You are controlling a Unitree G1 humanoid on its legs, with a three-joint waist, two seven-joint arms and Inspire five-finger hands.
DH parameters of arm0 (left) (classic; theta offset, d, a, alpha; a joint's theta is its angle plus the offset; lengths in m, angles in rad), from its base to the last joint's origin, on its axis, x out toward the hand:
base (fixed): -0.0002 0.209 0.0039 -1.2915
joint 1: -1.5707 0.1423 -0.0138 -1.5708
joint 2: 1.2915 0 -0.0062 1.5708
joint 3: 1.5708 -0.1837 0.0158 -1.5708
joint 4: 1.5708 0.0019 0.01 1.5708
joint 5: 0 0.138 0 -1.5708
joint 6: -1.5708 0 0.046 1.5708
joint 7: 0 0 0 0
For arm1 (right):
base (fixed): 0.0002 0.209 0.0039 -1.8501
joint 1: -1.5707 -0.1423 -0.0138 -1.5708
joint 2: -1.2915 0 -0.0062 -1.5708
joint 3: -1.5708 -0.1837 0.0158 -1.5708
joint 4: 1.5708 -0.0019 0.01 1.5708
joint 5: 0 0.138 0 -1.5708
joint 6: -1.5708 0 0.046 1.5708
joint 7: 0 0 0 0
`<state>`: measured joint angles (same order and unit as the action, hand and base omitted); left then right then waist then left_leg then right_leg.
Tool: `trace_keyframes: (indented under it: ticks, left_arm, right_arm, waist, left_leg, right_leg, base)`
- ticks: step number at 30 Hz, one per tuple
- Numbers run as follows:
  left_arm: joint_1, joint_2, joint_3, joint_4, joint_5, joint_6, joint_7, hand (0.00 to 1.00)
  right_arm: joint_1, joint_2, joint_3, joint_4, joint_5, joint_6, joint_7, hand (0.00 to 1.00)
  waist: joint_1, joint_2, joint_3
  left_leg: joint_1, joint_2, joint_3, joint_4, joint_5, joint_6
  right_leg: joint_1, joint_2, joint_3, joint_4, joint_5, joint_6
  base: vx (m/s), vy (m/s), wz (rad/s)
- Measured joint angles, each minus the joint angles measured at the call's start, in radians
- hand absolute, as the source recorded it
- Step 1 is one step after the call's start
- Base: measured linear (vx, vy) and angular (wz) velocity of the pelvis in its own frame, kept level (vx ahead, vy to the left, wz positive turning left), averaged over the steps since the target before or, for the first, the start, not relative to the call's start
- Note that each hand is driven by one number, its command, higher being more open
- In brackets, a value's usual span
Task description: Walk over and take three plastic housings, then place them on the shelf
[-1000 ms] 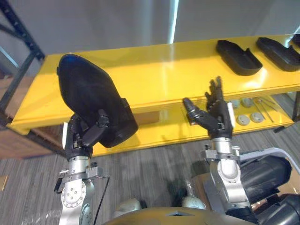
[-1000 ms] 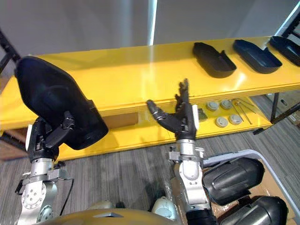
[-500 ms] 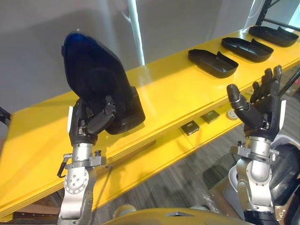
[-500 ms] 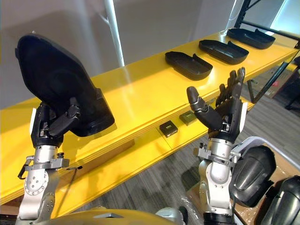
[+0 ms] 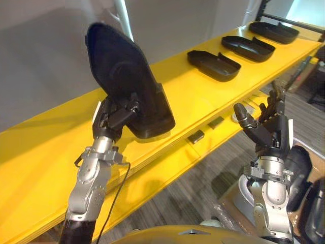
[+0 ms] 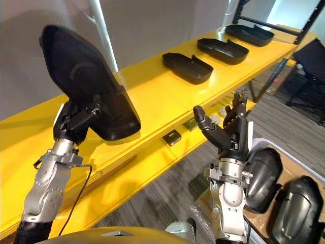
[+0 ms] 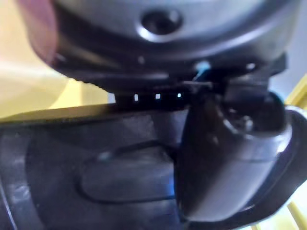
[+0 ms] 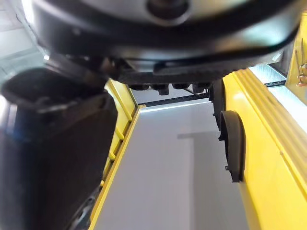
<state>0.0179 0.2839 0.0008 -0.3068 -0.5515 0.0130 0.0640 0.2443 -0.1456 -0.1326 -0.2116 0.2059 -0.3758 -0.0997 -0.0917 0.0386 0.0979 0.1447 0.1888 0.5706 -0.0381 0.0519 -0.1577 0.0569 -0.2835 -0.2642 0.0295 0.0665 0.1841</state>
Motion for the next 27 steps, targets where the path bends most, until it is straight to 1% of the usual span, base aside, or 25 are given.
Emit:
trace_keyframes:
  ticks: [1, 2, 4, 6, 10, 12, 16, 19, 21, 26, 27]
  left_arm:
    - [-0.04, 0.018, 0.003, 0.015, 0.0, 0.018, 0.028, 0.0]
    - [-0.064, 0.027, 0.003, 0.031, 0.0, 0.022, 0.04, 0.0]
    - [-0.15, 0.067, 0.005, 0.122, 0.005, 0.042, 0.095, 0.0]
    - [-0.219, 0.091, 0.013, 0.222, 0.005, 0.06, 0.147, 0.0]
    - [-0.294, 0.097, 0.031, 0.373, 0.004, 0.079, 0.217, 0.0]
    - [-0.317, 0.105, 0.031, 0.422, 0.004, 0.086, 0.233, 0.0]
    - [-0.396, 0.127, 0.031, 0.523, -0.003, 0.148, 0.26, 0.0]
    - [-0.432, 0.131, 0.031, 0.562, -0.038, 0.165, 0.264, 0.0]
    - [-0.453, 0.131, 0.026, 0.585, -0.042, 0.175, 0.266, 0.0]
    - [-0.503, 0.133, 0.016, 0.645, -0.085, 0.221, 0.258, 0.0]
    - [-0.518, 0.133, 0.014, 0.674, -0.127, 0.249, 0.251, 1.0]
  right_arm:
    - [0.01, 0.0, 0.013, 0.0, 0.007, 0.0, 0.008, 1.0]
    - [0.016, -0.001, 0.02, 0.0, 0.008, 0.0, 0.009, 1.0]
    - [0.019, -0.005, 0.058, 0.001, 0.007, 0.019, 0.03, 1.0]
    - [0.019, -0.008, 0.097, 0.001, 0.007, 0.025, 0.047, 1.0]
    - [0.032, -0.008, 0.152, 0.003, 0.007, 0.049, 0.047, 1.0]
    - [0.046, -0.008, 0.17, 0.003, 0.007, 0.062, 0.047, 1.0]
    - [0.075, -0.007, 0.213, 0.005, 0.006, 0.08, 0.05, 1.0]
    - [0.083, -0.005, 0.224, 0.005, 0.006, 0.08, 0.052, 1.0]
    - [0.087, -0.005, 0.222, 0.005, 0.007, 0.08, 0.05, 1.0]
    - [0.096, -0.005, 0.224, 0.005, 0.005, 0.081, 0.05, 1.0]
    - [0.096, -0.005, 0.224, 0.005, 0.005, 0.081, 0.047, 1.0]
  waist:
    - [-0.003, 0.0, 0.0]
    - [-0.005, 0.0, 0.0]
    - [-0.011, 0.0, 0.0]
    - [-0.022, 0.0, 0.0]
    - [-0.027, -0.001, 0.0]
    - [-0.027, -0.001, 0.0]
    - [-0.032, -0.003, 0.001]
    - [-0.049, -0.008, 0.002]
    - [-0.052, -0.01, 0.002]
    - [-0.061, -0.014, 0.003]
    - [-0.062, -0.014, 0.004]
  left_leg:
    - [0.008, 0.0, 0.007, -0.022, 0.014, -0.002]
    - [0.011, 0.0, 0.008, -0.031, 0.02, -0.002]
    - [0.023, 0.002, 0.022, -0.046, 0.029, -0.004]
    - [0.023, 0.004, 0.027, -0.046, 0.03, -0.005]
    - [0.02, 0.011, 0.035, -0.046, 0.038, -0.007]
    - [0.018, 0.014, 0.039, -0.046, 0.039, -0.008]
    - [0.017, 0.015, 0.051, -0.046, 0.04, -0.008]
    - [0.019, 0.016, 0.056, -0.046, 0.04, -0.008]
    - [0.02, 0.018, 0.063, -0.046, 0.041, -0.009]
    - [0.022, 0.027, 0.071, -0.046, 0.045, -0.012]
    - [0.022, 0.03, 0.071, -0.046, 0.047, -0.013]
  right_leg:
    - [-0.007, 0.007, 0.004, 0.0, 0.001, -0.001]
    - [-0.008, 0.009, 0.004, 0.0, 0.001, -0.002]
    - [-0.012, 0.017, 0.017, 0.0, 0.004, -0.005]
    - [-0.017, 0.019, 0.022, 0.0, 0.006, -0.008]
    - [-0.027, 0.028, 0.026, -0.001, 0.009, -0.011]
    - [-0.033, 0.032, 0.029, -0.001, 0.009, -0.013]
    - [-0.042, 0.033, 0.042, -0.001, 0.012, -0.017]
    - [-0.042, 0.035, 0.049, -0.003, 0.013, -0.017]
    - [-0.042, 0.04, 0.053, -0.015, 0.022, -0.024]
    - [-0.043, 0.049, 0.06, -0.018, 0.025, -0.025]
    - [-0.043, 0.053, 0.06, -0.018, 0.026, -0.026]
  base:
    - [-0.02, -0.024, -0.19]
    - [-0.01, -0.026, -0.11]
    - [-0.01, -0.014, -0.15]
    - [-0.02, -0.004, -0.11]
    - [-0.01, -0.008, -0.05]
    - [0.0, -0.018, -0.05]
    - [-0.01, -0.003, -0.07]
    - [-0.01, -0.003, -0.07]
    - [-0.02, -0.008, -0.11]
    - [-0.02, -0.012, -0.05]
    - [0.0, 0.0, 0.0]
